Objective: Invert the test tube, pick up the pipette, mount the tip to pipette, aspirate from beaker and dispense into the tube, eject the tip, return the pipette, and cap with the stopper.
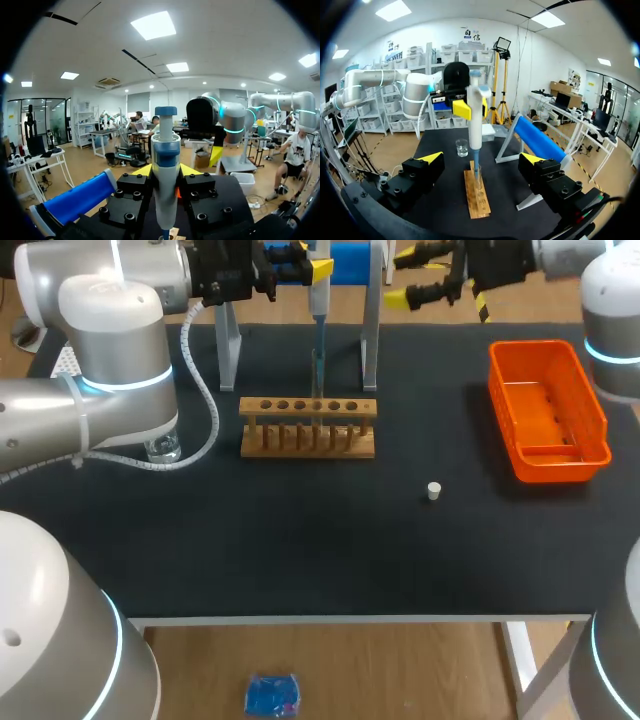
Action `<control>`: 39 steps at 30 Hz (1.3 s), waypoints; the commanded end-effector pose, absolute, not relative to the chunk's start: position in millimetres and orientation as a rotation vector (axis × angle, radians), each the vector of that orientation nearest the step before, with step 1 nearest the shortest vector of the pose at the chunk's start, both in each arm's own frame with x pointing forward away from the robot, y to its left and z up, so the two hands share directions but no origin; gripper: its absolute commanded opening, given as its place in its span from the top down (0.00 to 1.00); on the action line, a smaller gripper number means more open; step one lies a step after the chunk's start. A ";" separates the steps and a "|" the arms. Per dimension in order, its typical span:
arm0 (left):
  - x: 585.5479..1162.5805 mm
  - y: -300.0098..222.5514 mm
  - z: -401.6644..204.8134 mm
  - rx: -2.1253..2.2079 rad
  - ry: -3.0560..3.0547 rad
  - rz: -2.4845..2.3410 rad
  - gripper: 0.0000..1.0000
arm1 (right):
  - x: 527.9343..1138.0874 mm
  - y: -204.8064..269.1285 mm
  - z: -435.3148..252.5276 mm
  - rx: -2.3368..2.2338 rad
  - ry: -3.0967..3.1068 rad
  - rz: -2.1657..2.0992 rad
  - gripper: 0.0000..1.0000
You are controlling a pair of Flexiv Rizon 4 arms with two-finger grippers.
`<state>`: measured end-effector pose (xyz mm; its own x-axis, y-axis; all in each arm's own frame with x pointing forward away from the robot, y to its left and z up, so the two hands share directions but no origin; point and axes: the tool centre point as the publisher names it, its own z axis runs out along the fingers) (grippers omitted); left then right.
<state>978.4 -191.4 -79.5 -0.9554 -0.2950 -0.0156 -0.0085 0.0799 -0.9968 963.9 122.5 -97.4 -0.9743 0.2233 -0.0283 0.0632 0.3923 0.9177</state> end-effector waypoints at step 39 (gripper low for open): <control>978.2 -193.0 -80.8 -0.309 2.129 -1.976 1.00 | 978.9 206.8 5.8 0.257 2.609 1.623 1.00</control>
<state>978.3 -191.5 -79.5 -0.9554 -0.2949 -0.0156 -0.0084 0.0799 -0.9968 975.6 201.2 3.7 -0.9845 0.1715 0.0357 0.1064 0.4236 0.8996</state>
